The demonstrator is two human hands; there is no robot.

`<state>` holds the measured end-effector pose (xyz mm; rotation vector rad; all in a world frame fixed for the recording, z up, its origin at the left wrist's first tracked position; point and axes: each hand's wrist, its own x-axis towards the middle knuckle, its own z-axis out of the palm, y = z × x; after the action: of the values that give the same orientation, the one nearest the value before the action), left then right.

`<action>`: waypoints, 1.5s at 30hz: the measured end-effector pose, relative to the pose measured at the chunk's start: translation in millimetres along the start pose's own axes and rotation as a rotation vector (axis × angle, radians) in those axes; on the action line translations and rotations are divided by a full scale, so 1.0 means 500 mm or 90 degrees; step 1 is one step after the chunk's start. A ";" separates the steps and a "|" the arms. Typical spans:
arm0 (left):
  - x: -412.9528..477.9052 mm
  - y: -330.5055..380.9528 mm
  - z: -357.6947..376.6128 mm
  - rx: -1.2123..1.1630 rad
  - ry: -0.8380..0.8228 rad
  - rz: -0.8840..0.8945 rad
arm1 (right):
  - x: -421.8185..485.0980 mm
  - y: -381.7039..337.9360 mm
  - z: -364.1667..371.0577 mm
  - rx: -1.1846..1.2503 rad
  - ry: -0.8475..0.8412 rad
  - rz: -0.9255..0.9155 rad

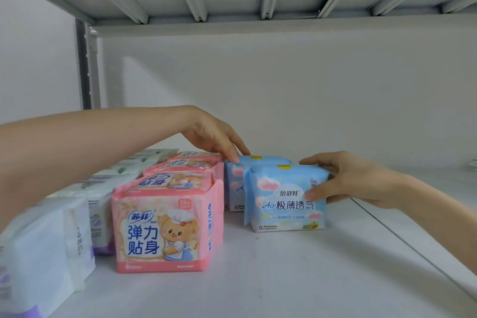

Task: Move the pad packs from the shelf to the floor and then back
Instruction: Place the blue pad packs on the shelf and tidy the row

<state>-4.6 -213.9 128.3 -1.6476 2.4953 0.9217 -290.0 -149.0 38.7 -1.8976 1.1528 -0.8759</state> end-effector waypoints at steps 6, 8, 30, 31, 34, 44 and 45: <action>-0.021 0.032 0.020 0.091 -0.038 -0.007 | 0.010 -0.016 0.042 0.054 -0.003 0.013; -0.026 0.033 0.028 0.112 -0.029 -0.006 | 0.013 -0.021 0.054 0.058 -0.001 0.011; -0.055 0.031 0.037 0.164 0.034 -0.022 | 0.028 -0.022 0.094 0.038 0.077 -0.010; -0.056 0.031 0.037 0.170 0.046 -0.025 | 0.028 -0.022 0.094 0.036 0.078 -0.010; -0.062 0.032 0.039 0.187 0.090 -0.036 | 0.027 -0.024 0.094 0.021 0.082 -0.014; -0.104 0.057 0.072 0.208 0.208 -0.058 | 0.018 -0.029 0.098 -0.195 0.150 -0.052; -0.111 0.061 0.077 0.207 0.227 -0.051 | 0.014 -0.031 0.098 -0.225 0.160 -0.062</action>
<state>-17.3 -141.1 128.5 -1.9115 2.5818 0.2073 -240.3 -138.5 28.7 -2.1875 1.4536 -1.0402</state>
